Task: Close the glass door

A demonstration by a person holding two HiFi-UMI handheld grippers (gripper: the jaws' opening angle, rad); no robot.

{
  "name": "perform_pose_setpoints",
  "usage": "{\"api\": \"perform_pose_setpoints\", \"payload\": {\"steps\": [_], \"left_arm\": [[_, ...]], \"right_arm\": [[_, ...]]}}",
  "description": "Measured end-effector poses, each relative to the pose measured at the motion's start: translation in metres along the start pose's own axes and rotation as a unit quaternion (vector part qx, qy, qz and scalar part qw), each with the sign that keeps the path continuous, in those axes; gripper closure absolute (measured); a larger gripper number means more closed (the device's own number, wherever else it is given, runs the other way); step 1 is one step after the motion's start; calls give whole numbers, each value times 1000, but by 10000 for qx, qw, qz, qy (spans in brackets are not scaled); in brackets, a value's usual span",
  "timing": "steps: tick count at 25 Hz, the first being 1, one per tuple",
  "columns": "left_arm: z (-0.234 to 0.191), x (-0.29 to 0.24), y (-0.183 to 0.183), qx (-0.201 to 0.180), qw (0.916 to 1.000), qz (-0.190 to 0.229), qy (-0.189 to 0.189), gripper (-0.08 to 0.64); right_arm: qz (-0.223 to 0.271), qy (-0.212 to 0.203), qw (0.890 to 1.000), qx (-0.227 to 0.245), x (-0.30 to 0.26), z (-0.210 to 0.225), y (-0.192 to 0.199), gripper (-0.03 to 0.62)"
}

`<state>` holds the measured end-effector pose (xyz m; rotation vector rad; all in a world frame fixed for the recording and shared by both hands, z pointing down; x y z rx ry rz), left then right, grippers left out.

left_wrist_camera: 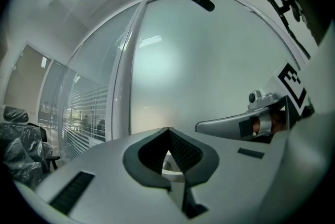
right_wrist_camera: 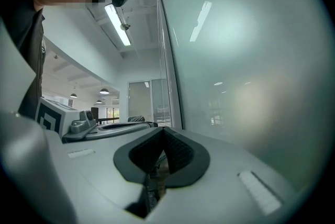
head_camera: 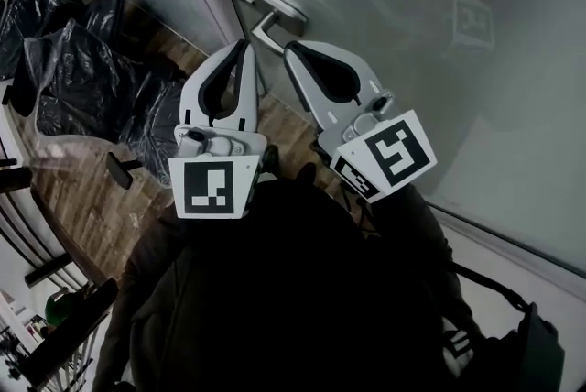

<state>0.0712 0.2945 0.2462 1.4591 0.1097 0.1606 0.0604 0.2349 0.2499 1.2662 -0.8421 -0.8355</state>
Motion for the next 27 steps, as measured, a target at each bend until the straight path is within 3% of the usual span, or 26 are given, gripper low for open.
{"api": "perform_pose_setpoints", "payload": {"steps": [27], "left_arm": [[7, -9, -1, 34, 9999, 17, 155, 563]], "right_arm": [[134, 304, 9994, 67, 8, 11, -10, 591]]}}
Point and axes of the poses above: the fingertips, and each gripper's own axes: x backward along the fingers, z to its right, y out of its underside, the point moved 1 cm from there along x, backward along the fingers, and after that the axes turned 2 degrees about x, right-handed, at the moved point
